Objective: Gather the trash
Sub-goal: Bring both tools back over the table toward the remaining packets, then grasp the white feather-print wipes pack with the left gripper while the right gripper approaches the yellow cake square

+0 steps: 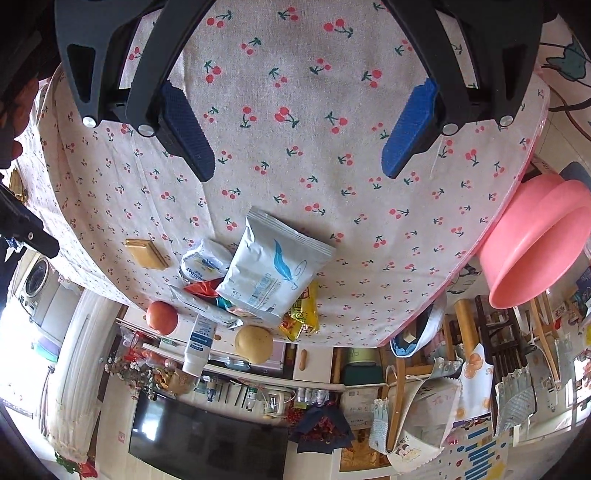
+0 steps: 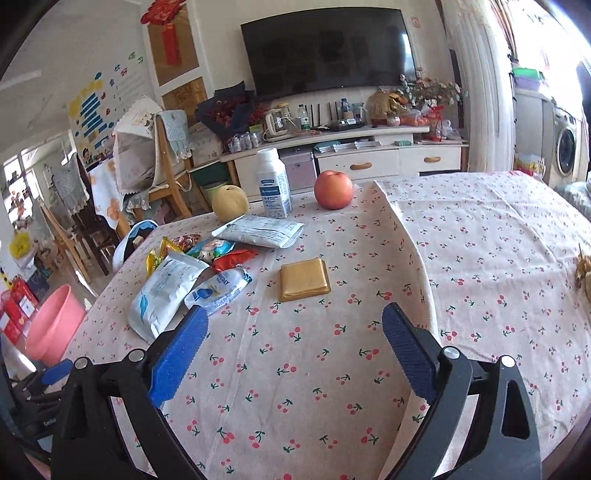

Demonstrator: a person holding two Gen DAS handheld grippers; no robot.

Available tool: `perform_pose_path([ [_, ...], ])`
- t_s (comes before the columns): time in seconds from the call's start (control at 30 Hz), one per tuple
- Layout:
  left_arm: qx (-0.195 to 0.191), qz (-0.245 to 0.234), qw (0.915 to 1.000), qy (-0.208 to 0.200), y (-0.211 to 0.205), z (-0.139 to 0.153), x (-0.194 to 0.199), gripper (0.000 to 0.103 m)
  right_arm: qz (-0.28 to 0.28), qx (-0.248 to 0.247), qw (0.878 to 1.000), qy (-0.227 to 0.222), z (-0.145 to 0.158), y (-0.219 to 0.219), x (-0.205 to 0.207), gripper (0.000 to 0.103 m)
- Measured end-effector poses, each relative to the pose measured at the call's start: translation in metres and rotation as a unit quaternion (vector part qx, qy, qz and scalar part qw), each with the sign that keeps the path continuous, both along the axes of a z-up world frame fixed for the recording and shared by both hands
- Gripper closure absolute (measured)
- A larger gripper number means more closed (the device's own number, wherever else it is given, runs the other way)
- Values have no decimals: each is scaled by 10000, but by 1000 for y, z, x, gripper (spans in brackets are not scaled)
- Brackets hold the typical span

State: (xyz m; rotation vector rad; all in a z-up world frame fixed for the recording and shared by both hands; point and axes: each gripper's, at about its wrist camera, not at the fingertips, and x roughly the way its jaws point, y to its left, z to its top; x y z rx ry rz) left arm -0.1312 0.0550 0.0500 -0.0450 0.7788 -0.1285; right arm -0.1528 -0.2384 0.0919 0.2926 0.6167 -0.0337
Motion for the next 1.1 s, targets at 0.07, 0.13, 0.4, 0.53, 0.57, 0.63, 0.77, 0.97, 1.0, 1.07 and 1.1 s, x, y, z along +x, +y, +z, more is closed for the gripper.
perform_pose_path([
  [0.07, -15, -36, 10000, -7, -1, -1, 3, 11, -41, 218, 9997, 88, -4, -10, 6, 9],
  [0.13, -20, -72, 10000, -3, -3, -2, 7, 11, -27, 414, 9990, 138, -8, -16, 13, 9],
  [0.4, 62, -370, 9993, -60, -16, -3, 42, 11, 492, 673, 9961, 295, -15, -5, 42, 9],
  [0.53, 236, -634, 9977, -34, -25, -5, 69, 11, 446, 237, 9978, 434, -17, 0, 59, 9],
  [0.57, 291, -702, 9971, -25, -28, -6, 75, 11, 416, 163, 9979, 474, -19, -1, 64, 9],
  [0.63, 426, -867, 9953, 18, -33, -9, 86, 11, 351, -19, 9976, 596, -24, -3, 73, 9],
  [0.77, 616, -1092, 9920, 161, -43, -18, 108, 11, 318, -152, 9955, 876, -37, -8, 93, 9],
  [0.97, 777, -1241, 9888, 274, -53, -25, 132, 11, 448, -316, 9915, 1178, -53, -1, 121, 9],
  [1.0, 824, -1242, 9884, 280, -54, -26, 135, 11, 442, -351, 9912, 1194, -54, 0, 125, 9],
  [1.07, 854, -1256, 9879, 325, -54, -28, 141, 11, 432, -480, 9902, 1237, -56, 3, 129, 9],
  [1.1, 863, -1250, 9878, 348, -55, -29, 144, 11, 450, -553, 9892, 1284, -59, 5, 132, 9],
])
